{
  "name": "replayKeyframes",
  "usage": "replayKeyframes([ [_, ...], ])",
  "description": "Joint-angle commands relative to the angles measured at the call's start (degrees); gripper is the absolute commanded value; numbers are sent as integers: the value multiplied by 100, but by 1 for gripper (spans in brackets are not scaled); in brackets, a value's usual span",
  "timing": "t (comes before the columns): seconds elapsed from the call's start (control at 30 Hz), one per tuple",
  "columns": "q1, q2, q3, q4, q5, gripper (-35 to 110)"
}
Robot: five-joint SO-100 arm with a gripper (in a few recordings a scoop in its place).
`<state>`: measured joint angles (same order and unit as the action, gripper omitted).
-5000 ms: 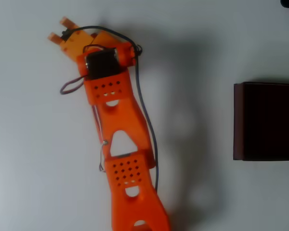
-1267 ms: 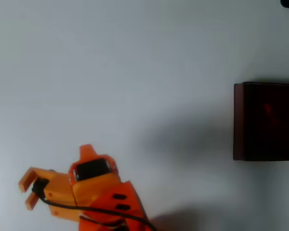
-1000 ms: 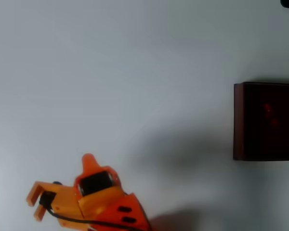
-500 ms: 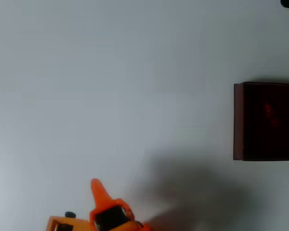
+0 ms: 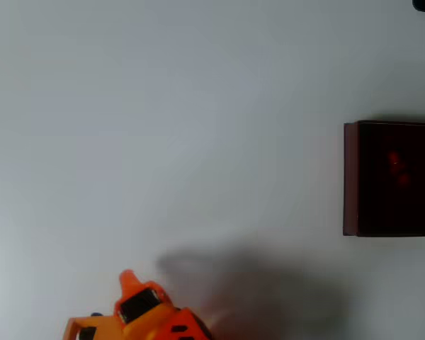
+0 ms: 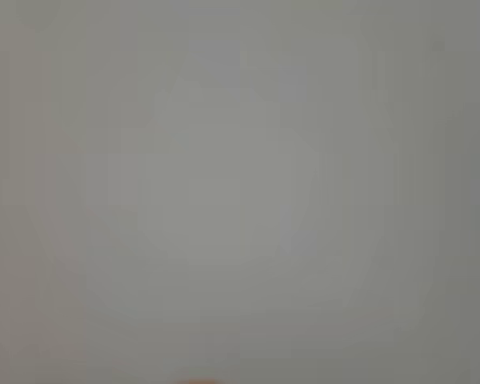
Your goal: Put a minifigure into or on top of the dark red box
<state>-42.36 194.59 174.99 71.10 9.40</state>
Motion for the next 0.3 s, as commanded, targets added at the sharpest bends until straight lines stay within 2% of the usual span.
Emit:
replayKeyframes([
  [0.0,-343,88,35,-167,-97,0],
  [0.27,-404,88,26,-158,-281,0],
])
